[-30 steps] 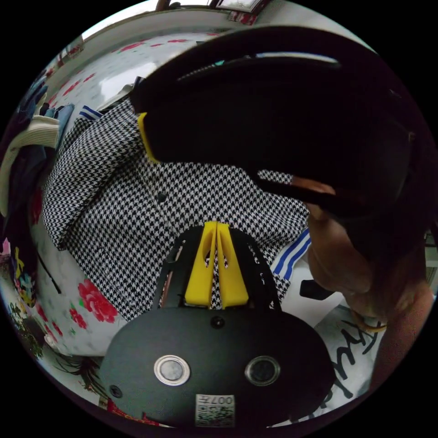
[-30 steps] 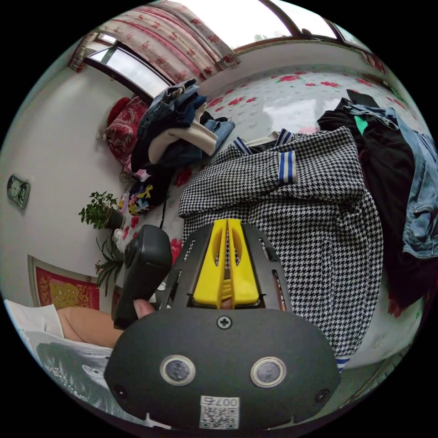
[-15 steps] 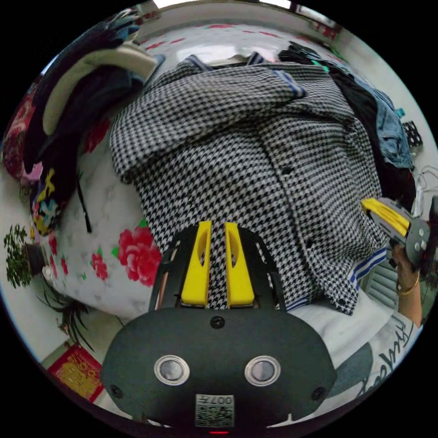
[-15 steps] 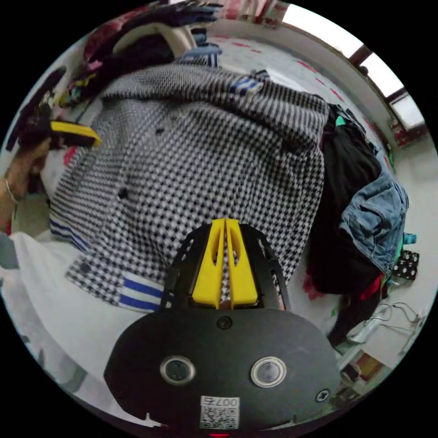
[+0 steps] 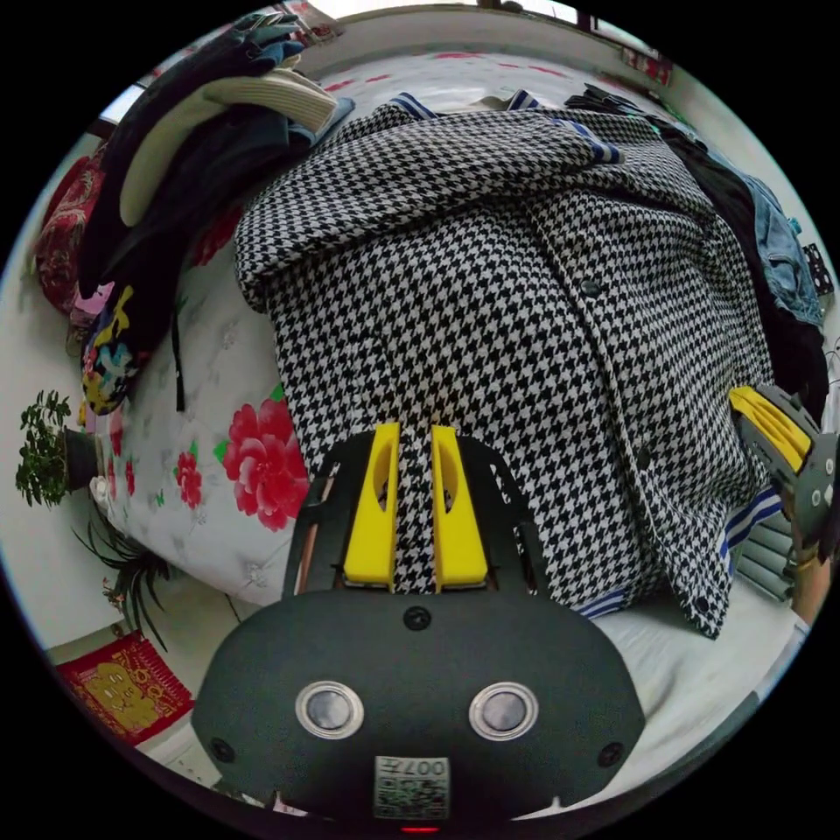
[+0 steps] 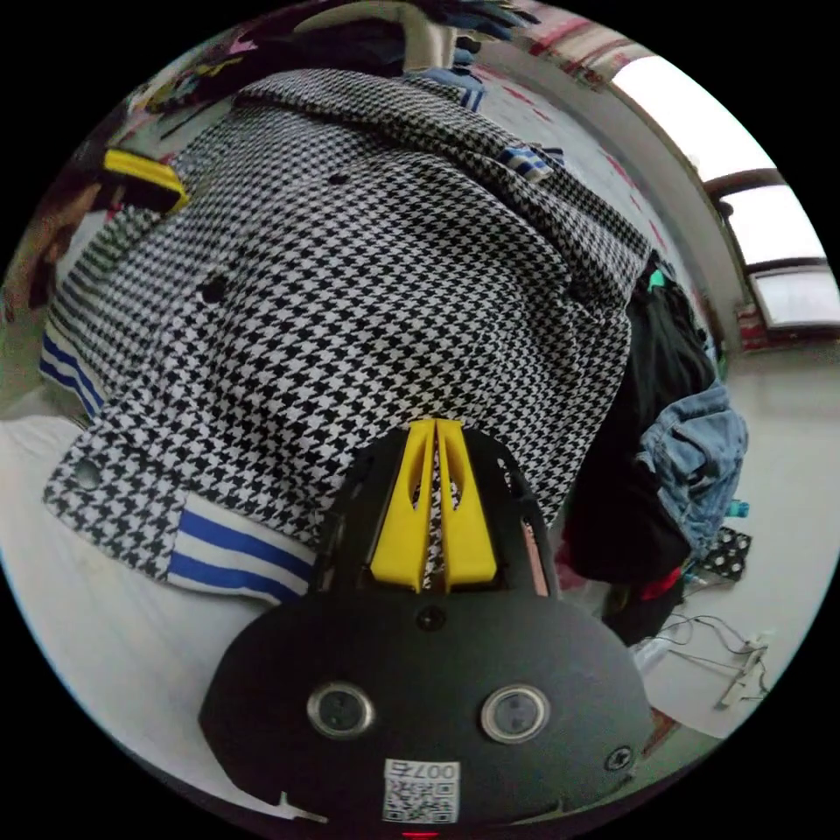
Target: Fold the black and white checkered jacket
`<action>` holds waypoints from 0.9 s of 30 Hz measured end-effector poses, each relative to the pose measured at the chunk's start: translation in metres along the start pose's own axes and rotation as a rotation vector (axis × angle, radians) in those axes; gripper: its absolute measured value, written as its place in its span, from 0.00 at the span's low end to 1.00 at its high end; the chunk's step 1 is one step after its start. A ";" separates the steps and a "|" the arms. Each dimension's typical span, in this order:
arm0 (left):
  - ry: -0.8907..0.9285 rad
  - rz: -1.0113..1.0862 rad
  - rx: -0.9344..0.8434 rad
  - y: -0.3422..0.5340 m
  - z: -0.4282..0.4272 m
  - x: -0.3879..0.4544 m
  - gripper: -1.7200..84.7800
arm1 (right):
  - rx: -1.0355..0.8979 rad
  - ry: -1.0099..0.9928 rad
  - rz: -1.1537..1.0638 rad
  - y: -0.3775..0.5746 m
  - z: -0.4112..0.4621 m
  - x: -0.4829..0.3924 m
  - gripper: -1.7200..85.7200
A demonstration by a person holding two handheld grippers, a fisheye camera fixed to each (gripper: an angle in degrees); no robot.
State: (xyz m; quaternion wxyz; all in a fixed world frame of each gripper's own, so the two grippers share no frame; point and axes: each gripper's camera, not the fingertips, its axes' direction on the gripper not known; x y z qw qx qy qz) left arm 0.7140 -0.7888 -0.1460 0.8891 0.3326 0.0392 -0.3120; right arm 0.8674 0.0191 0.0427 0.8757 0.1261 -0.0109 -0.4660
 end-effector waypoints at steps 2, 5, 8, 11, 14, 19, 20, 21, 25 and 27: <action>-0.002 -0.035 0.018 0.010 -0.010 -0.005 0.08 | 0.047 -0.165 0.081 0.017 -0.013 0.039 0.06; 0.018 -0.081 0.077 0.035 -0.033 -0.014 0.06 | 0.165 -0.330 0.203 0.057 -0.037 0.094 0.10; 0.047 -0.128 0.092 0.063 -0.047 -0.026 0.08 | 0.251 -0.427 0.343 0.106 -0.050 0.149 0.13; 0.061 -0.172 0.075 0.088 -0.055 -0.036 0.09 | 0.279 -0.502 0.446 0.153 -0.049 0.194 0.15; 0.085 -0.215 0.055 0.112 -0.059 -0.044 0.10 | 0.250 -0.541 0.498 0.189 -0.038 0.225 0.17; 0.078 -0.268 0.021 0.152 -0.066 -0.053 0.11 | 0.168 -0.598 0.514 0.219 -0.020 0.250 0.19; 0.076 -0.272 0.015 0.156 -0.066 -0.054 0.11 | 0.156 -0.605 0.508 0.222 -0.017 0.254 0.19; 0.070 -0.286 0.004 0.163 -0.066 -0.056 0.11 | 0.149 -0.607 0.503 0.224 -0.016 0.256 0.19; 0.063 -0.332 -0.008 0.184 -0.072 -0.065 0.11 | 0.133 -0.658 0.480 0.229 -0.009 0.272 0.18; 0.060 -0.348 -0.010 0.190 -0.077 -0.068 0.11 | 0.130 -0.710 0.475 0.230 -0.008 0.282 0.18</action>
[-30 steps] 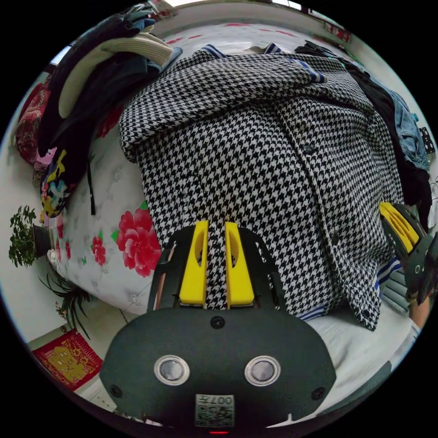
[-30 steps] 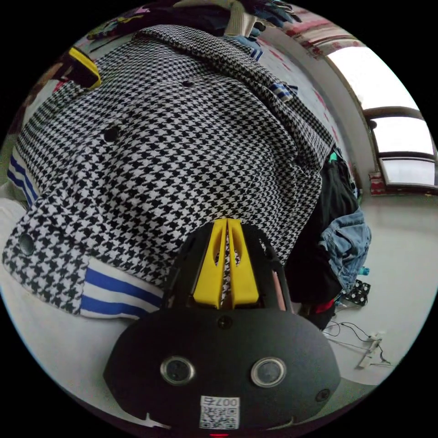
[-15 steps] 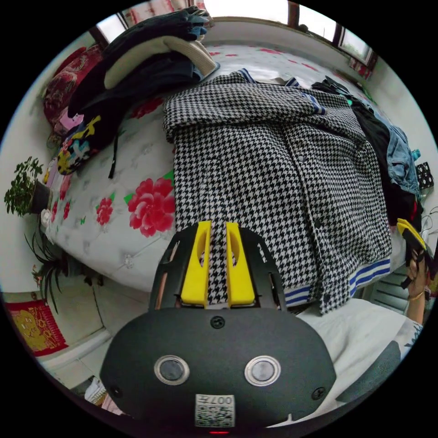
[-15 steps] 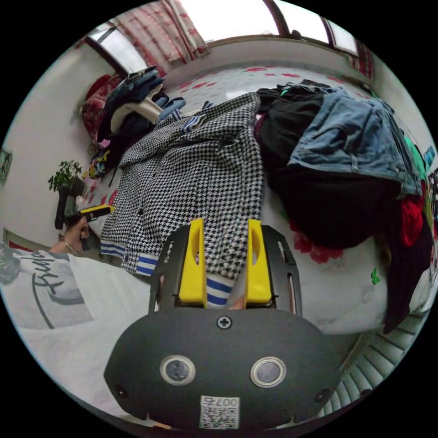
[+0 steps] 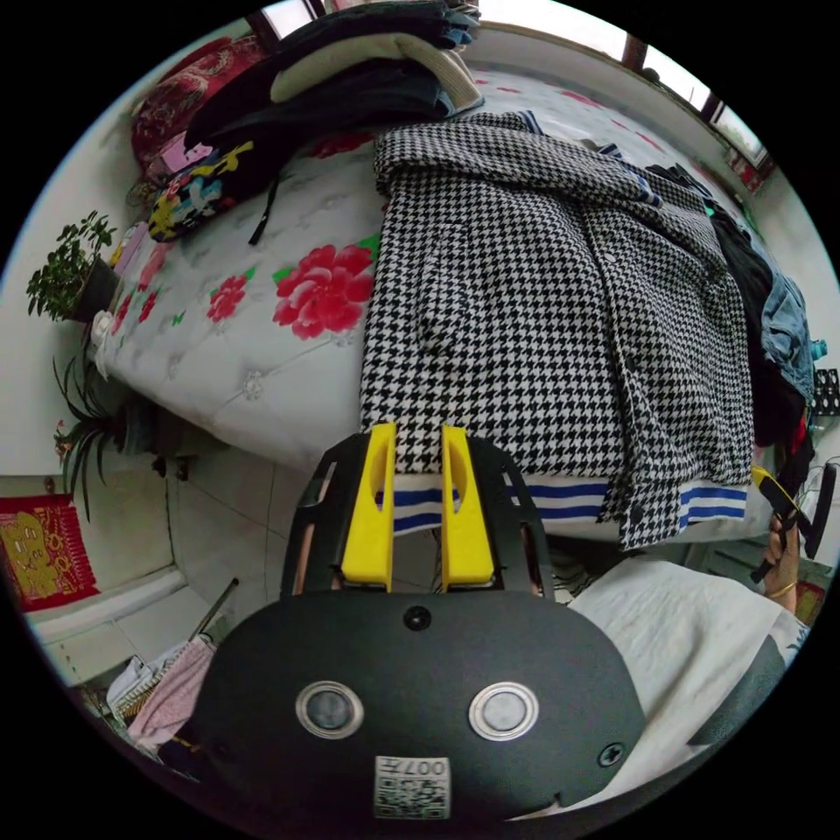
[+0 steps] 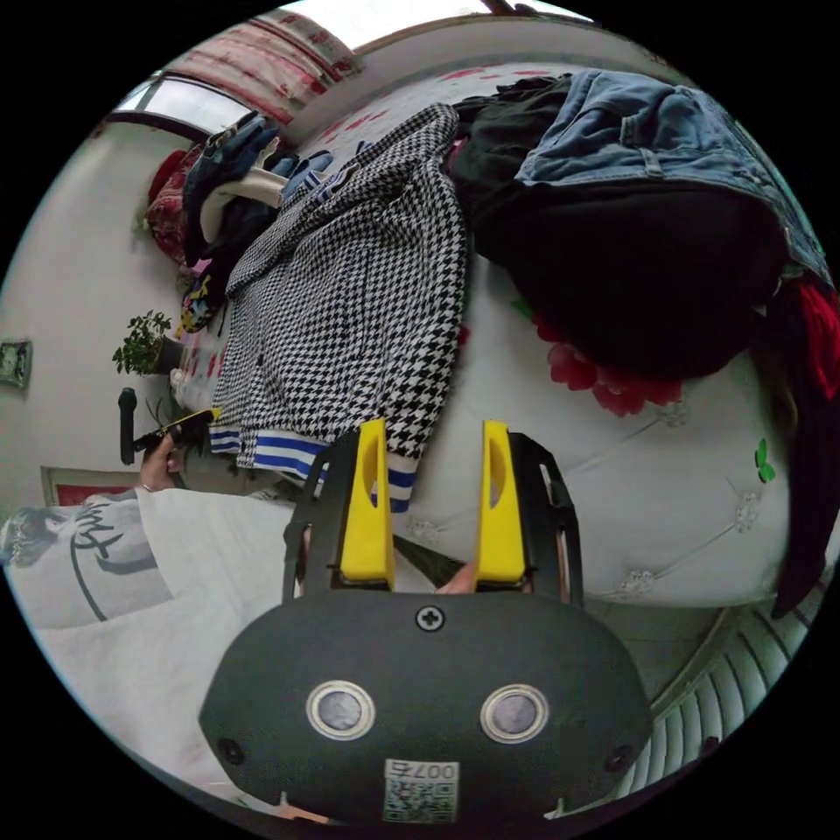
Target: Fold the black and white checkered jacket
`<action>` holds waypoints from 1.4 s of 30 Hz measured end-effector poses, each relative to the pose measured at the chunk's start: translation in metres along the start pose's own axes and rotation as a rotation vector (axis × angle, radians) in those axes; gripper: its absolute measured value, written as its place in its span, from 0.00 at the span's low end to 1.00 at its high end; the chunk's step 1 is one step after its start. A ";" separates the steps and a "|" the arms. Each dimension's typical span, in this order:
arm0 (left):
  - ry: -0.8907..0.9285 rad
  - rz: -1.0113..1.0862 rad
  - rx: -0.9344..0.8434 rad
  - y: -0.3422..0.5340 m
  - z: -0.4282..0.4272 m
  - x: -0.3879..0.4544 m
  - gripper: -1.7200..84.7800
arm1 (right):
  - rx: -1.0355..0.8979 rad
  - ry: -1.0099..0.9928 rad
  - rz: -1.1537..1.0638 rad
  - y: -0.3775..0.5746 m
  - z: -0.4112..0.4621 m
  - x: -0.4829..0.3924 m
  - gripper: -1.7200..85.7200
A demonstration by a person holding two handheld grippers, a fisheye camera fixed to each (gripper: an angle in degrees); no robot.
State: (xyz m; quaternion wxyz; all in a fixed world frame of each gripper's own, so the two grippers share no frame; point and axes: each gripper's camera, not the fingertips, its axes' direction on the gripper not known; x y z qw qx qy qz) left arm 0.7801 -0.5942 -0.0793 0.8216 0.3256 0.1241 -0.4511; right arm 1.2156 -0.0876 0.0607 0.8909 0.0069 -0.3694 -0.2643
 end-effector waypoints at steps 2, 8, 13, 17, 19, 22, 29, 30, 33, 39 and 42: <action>-0.007 -0.013 -0.001 0.004 -0.007 -0.005 0.12 | -0.012 -0.036 -0.009 -0.005 -0.011 0.009 0.18; -0.009 -0.052 -0.013 0.013 -0.022 -0.026 0.12 | -0.043 -0.083 -0.047 -0.012 -0.030 0.024 0.18; 0.006 -0.059 -0.016 0.010 -0.032 -0.046 0.13 | -0.118 -0.143 -0.032 -0.020 -0.028 0.037 0.17; 0.017 -0.053 -0.037 0.005 -0.035 -0.062 0.14 | -0.155 -0.189 -0.016 -0.031 -0.035 0.043 0.16; 0.012 -0.069 -0.018 0.005 -0.050 -0.078 0.15 | -0.177 -0.235 -0.030 -0.036 -0.040 0.041 0.15; -0.008 -0.057 -0.023 0.006 -0.053 -0.096 0.15 | -0.199 -0.182 -0.058 -0.043 -0.046 0.037 0.14; 0.070 -0.050 -0.135 -0.022 -0.028 -0.121 0.16 | -0.277 -0.167 -0.030 -0.062 -0.043 0.041 0.13; 0.066 -0.030 -0.143 -0.027 -0.027 -0.121 0.15 | -0.283 -0.165 -0.034 -0.064 -0.044 0.041 0.13; 0.086 0.010 -0.156 -0.039 -0.025 -0.125 0.13 | -0.308 -0.151 -0.033 -0.071 -0.048 0.045 0.12; 0.138 0.124 -0.171 -0.059 -0.033 -0.147 0.10 | -0.298 -0.182 -0.009 -0.080 -0.063 0.057 0.10; 0.254 0.125 -0.222 -0.077 -0.036 -0.175 0.08 | -0.263 -0.295 0.024 -0.085 -0.077 0.068 0.08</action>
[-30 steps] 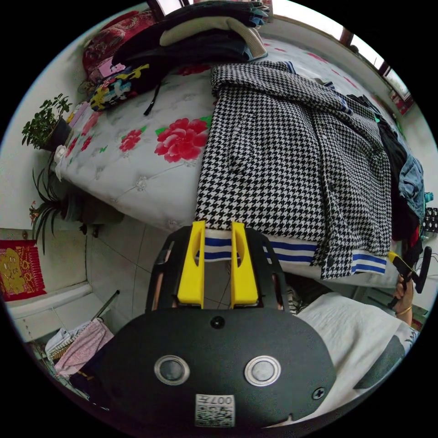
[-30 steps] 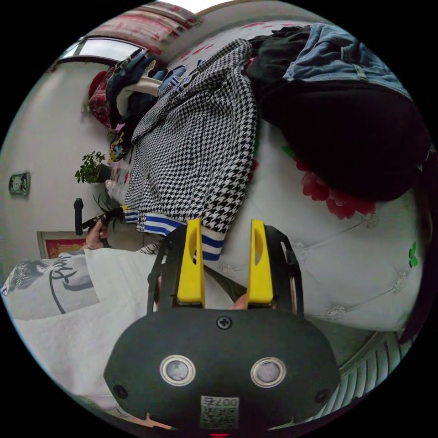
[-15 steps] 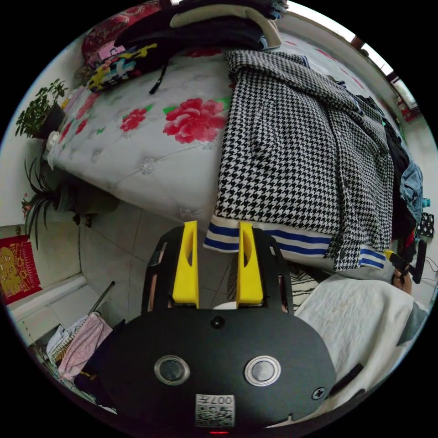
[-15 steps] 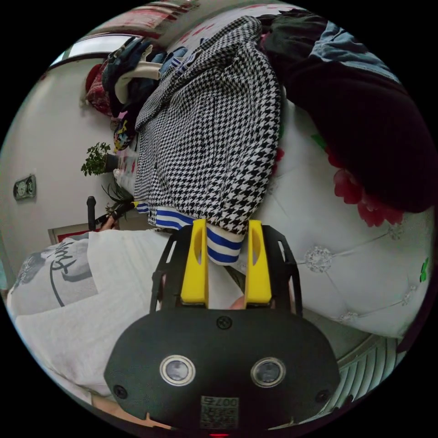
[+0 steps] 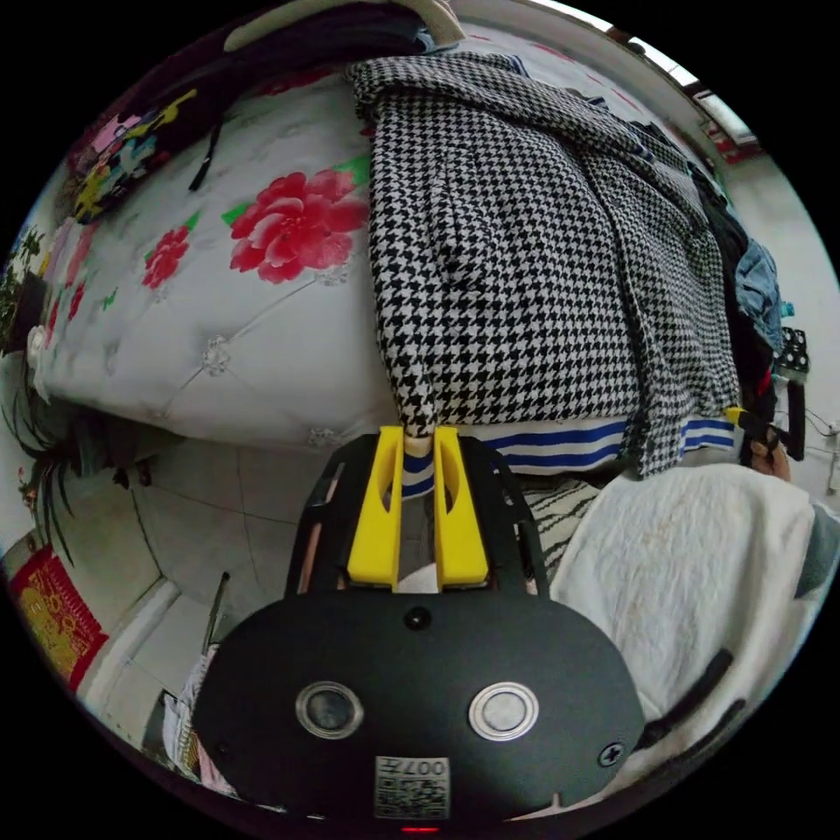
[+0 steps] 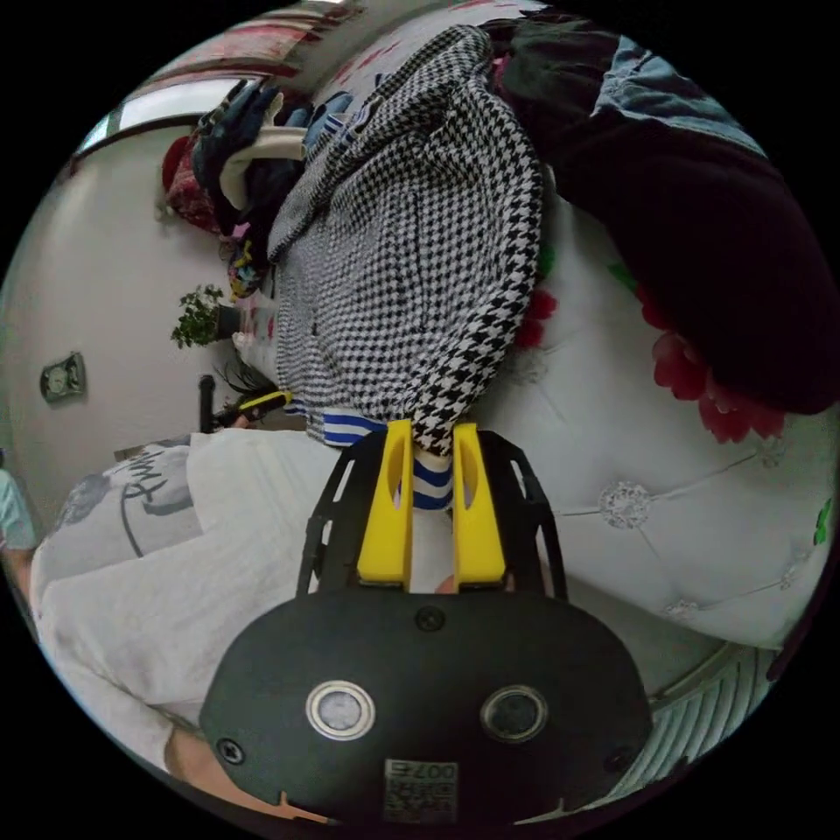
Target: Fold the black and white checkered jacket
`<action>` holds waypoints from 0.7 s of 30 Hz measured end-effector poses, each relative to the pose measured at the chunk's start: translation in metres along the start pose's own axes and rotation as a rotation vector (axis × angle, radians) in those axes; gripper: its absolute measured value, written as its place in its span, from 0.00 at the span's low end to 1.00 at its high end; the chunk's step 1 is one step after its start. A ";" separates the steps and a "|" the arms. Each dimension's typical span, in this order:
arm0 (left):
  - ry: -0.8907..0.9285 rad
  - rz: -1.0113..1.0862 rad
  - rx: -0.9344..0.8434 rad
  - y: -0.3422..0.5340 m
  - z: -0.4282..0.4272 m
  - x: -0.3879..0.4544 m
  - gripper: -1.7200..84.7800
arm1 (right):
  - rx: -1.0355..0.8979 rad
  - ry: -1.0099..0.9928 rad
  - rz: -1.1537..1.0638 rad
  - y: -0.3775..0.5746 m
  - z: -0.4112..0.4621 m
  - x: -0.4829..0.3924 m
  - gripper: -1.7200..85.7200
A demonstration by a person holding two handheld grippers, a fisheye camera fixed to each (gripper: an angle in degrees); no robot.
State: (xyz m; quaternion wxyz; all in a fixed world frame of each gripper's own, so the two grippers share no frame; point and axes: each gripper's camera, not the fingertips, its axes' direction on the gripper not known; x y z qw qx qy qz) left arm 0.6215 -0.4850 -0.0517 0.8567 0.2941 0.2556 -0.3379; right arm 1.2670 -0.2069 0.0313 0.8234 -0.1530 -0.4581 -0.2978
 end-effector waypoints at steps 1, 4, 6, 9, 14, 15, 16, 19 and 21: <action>0.076 -0.014 0.004 -0.004 -0.008 -0.014 0.08 | 0.034 -0.078 0.014 -0.001 -0.010 0.003 0.07; 0.237 -0.032 0.060 -0.016 -0.038 -0.041 0.07 | 0.168 -0.279 0.036 -0.001 -0.038 0.010 0.06; 0.278 -0.009 0.090 -0.028 -0.059 -0.048 0.07 | 0.249 -0.382 0.031 -0.004 -0.054 0.011 0.06; 0.292 0.065 0.113 -0.054 -0.090 -0.047 0.07 | 0.317 -0.466 0.030 -0.013 -0.069 0.008 0.06; 0.306 0.134 0.146 -0.090 -0.125 -0.045 0.07 | 0.328 -0.473 0.025 -0.042 -0.081 0.002 0.06; 0.306 0.145 0.145 -0.099 -0.130 -0.046 0.07 | 0.328 -0.472 0.028 -0.046 -0.083 0.002 0.06; 0.302 0.156 0.141 -0.109 -0.133 -0.047 0.07 | 0.328 -0.472 0.033 -0.055 -0.086 0.003 0.06; 0.313 0.160 0.140 -0.131 -0.142 -0.054 0.07 | 0.325 -0.479 0.028 -0.078 -0.089 0.001 0.06; 0.320 0.158 0.140 -0.143 -0.147 -0.060 0.07 | 0.329 -0.495 0.032 -0.092 -0.089 0.001 0.06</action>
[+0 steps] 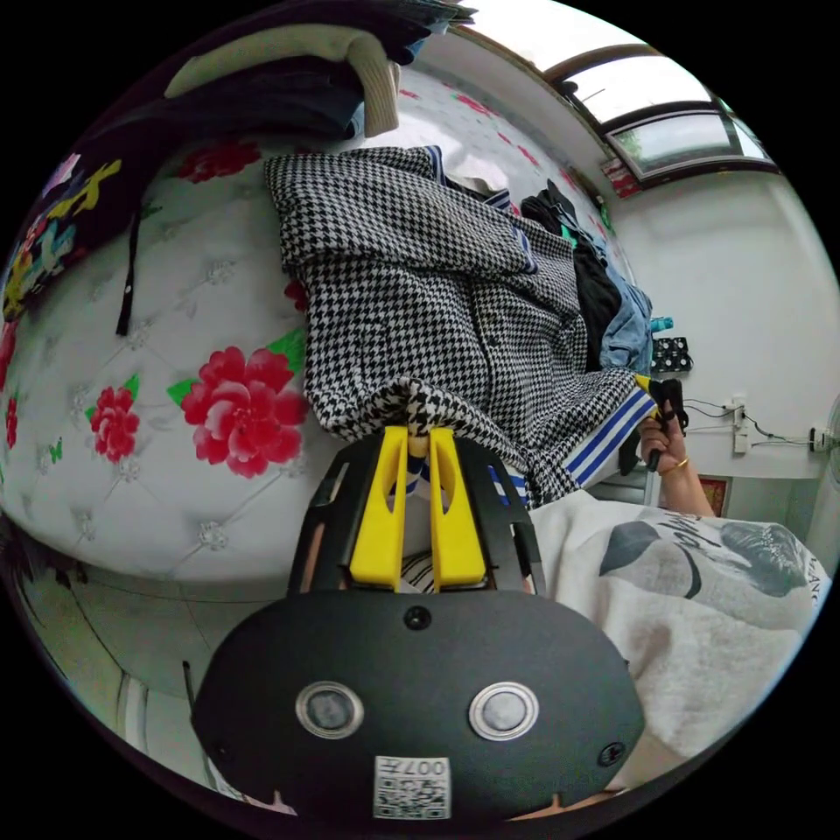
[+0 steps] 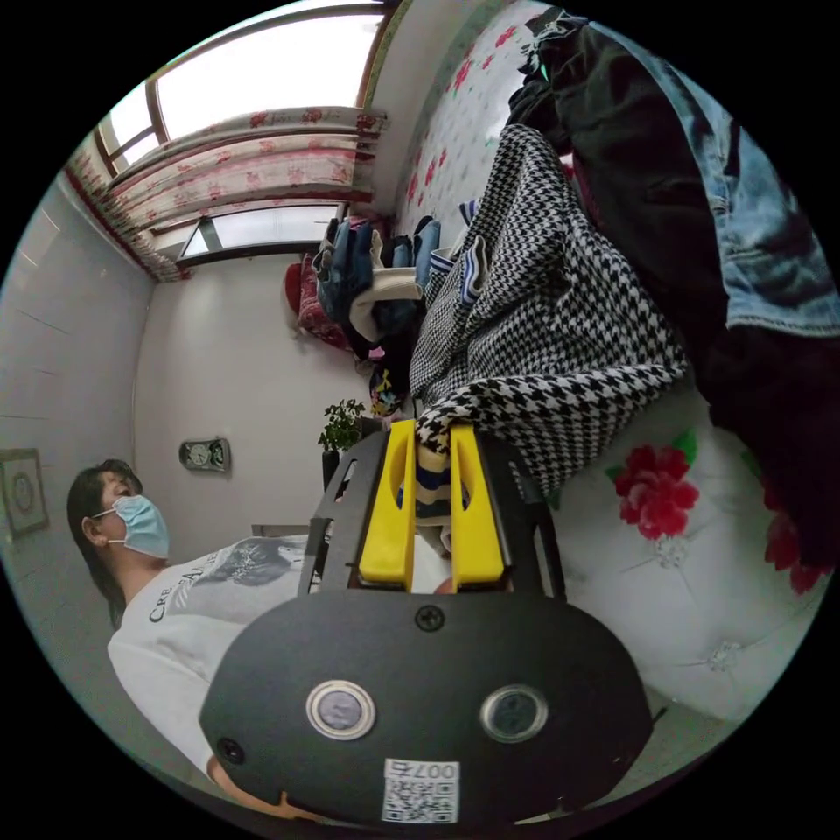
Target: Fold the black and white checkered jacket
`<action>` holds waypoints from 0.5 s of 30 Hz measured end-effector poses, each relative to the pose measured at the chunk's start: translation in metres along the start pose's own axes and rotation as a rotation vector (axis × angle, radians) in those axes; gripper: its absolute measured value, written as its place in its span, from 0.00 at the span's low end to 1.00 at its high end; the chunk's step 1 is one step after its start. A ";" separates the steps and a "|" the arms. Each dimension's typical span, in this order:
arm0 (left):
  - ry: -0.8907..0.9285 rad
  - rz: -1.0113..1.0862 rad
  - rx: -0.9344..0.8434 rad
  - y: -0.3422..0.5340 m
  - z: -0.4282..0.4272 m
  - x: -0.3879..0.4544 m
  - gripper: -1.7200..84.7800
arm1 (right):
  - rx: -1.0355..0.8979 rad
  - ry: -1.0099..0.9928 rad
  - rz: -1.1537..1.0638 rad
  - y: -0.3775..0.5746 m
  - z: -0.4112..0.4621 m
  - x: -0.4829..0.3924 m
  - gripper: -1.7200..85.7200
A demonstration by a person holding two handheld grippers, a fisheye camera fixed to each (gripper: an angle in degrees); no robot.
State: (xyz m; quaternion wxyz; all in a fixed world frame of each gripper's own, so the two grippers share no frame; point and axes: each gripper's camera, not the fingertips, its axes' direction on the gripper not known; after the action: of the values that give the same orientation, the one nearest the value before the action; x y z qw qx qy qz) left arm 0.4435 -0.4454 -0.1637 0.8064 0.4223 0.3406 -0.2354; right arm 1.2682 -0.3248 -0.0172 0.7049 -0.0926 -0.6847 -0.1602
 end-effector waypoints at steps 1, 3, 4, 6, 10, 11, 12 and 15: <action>0.002 0.003 -0.002 -0.008 -0.004 -0.003 0.07 | 0.007 -0.014 0.008 -0.008 0.002 0.002 0.06; 0.004 0.006 -0.004 -0.022 -0.009 -0.007 0.07 | 0.020 -0.039 0.025 -0.022 0.005 0.005 0.06; 0.018 0.011 -0.001 -0.032 -0.015 -0.010 0.07 | 0.029 -0.058 0.037 -0.031 0.006 0.007 0.06; 0.047 0.012 0.022 -0.052 -0.029 -0.018 0.07 | 0.049 -0.091 0.051 -0.049 0.005 0.008 0.06; 0.142 -0.030 0.136 -0.124 -0.076 -0.059 0.07 | 0.143 -0.156 0.029 -0.109 -0.007 -0.008 0.06; 0.149 -0.037 0.156 -0.137 -0.082 -0.065 0.07 | 0.184 -0.170 0.011 -0.130 -0.011 -0.015 0.07; 0.145 -0.053 0.200 -0.168 -0.094 -0.075 0.07 | 0.206 -0.173 0.002 -0.142 -0.011 -0.019 0.07; 0.130 -0.179 0.301 -0.251 -0.098 -0.099 0.08 | 0.301 -0.138 -0.075 -0.206 -0.001 -0.035 0.08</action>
State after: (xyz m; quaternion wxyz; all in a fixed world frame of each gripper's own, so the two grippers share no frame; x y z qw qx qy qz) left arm 0.1762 -0.4877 -0.2604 0.6862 0.5204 0.3894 -0.3266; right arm 1.1960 -0.5133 -0.0702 0.6557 0.0290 -0.7506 -0.0755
